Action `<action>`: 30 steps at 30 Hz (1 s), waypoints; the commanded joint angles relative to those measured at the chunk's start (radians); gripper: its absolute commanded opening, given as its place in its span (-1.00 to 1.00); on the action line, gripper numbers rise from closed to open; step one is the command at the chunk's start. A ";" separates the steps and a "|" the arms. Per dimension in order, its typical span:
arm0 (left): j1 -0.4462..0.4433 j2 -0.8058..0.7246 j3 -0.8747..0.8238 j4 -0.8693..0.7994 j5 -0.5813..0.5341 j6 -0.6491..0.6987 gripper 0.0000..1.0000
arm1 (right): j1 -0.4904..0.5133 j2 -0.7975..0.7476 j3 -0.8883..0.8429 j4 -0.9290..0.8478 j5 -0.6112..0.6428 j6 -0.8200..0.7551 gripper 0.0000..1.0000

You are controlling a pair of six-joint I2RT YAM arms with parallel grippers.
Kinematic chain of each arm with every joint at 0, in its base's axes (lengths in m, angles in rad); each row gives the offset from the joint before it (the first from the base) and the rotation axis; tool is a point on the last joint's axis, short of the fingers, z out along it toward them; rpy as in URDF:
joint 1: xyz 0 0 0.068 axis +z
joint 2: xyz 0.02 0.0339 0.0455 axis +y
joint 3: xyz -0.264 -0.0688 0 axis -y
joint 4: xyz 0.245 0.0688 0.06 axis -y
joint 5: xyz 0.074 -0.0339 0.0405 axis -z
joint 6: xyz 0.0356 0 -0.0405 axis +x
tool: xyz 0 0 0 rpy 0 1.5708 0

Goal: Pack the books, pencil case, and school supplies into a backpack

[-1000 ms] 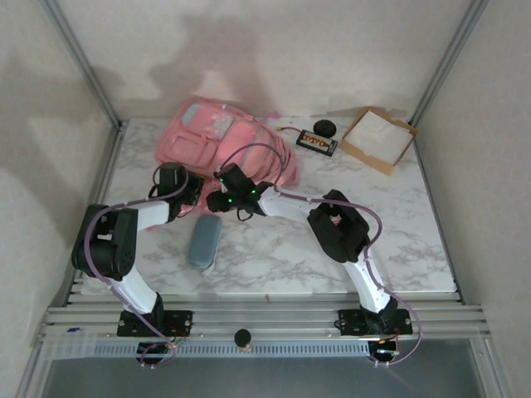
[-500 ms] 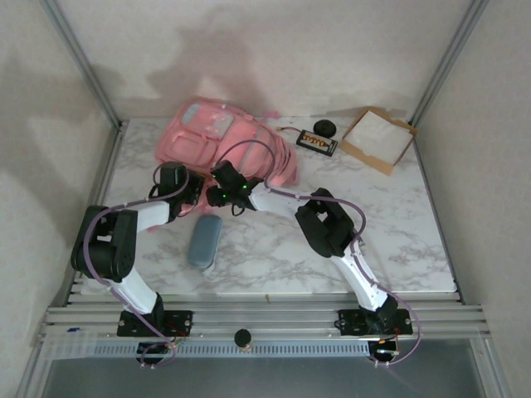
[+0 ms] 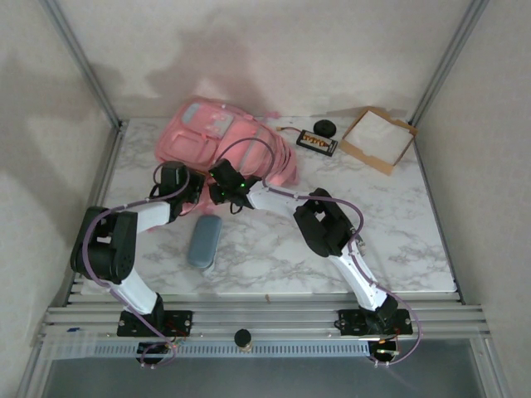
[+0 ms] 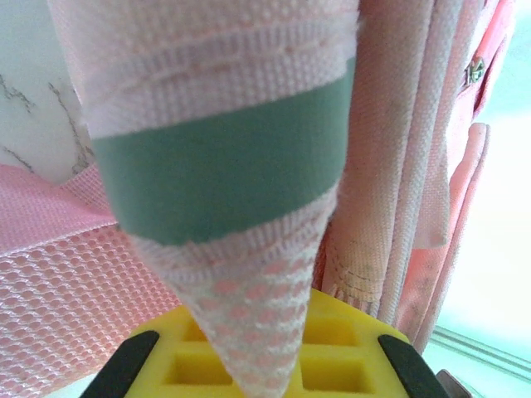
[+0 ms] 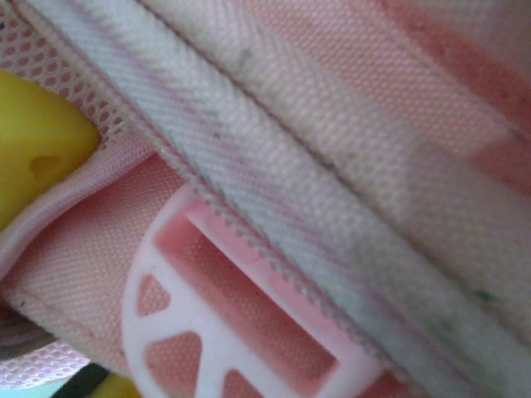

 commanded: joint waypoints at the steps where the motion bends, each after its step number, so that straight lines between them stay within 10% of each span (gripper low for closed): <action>1: -0.033 -0.054 0.003 0.053 0.045 -0.012 -1.00 | -0.028 0.026 0.046 0.142 0.034 0.009 -0.69; 8: -0.022 -0.040 0.016 0.035 0.037 0.003 -1.00 | -0.028 -0.048 -0.042 0.147 0.016 0.000 -1.00; 30: 0.095 0.013 0.039 -0.003 0.039 0.046 -1.00 | -0.068 -0.347 -0.431 0.132 0.026 0.015 -1.00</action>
